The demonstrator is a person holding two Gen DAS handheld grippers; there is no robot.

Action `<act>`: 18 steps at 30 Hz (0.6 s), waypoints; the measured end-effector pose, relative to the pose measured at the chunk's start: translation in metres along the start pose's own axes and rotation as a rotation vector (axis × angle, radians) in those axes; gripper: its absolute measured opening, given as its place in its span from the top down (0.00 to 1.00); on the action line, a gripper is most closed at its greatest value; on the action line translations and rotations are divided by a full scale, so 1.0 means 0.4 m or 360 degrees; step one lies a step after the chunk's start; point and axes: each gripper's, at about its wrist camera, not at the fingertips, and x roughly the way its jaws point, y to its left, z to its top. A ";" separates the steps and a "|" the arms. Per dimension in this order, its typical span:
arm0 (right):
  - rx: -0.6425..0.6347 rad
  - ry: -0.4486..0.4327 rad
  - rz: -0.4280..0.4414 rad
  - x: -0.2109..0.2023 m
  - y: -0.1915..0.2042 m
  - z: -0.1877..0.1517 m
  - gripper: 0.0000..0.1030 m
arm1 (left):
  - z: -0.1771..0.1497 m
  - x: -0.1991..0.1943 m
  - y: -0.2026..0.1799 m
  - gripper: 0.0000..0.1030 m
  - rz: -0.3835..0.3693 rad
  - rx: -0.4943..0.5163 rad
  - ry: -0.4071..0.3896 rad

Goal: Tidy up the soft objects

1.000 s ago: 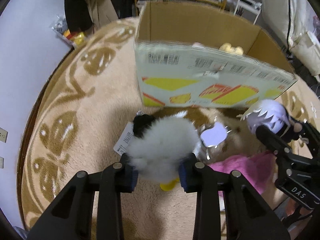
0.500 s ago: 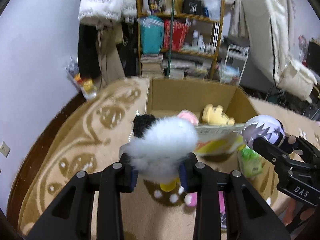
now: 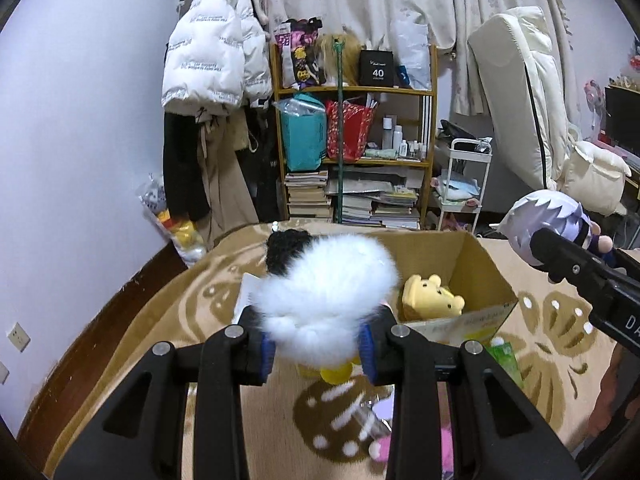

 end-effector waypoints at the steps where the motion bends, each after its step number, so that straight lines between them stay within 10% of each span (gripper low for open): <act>1: 0.0006 -0.0006 0.0005 0.004 -0.002 0.006 0.23 | 0.008 0.004 -0.003 0.69 0.0001 0.0009 -0.0003; 18: 0.0006 -0.0022 0.0002 0.110 -0.048 0.082 0.23 | 0.102 0.104 -0.027 0.68 -0.0043 0.0079 -0.0008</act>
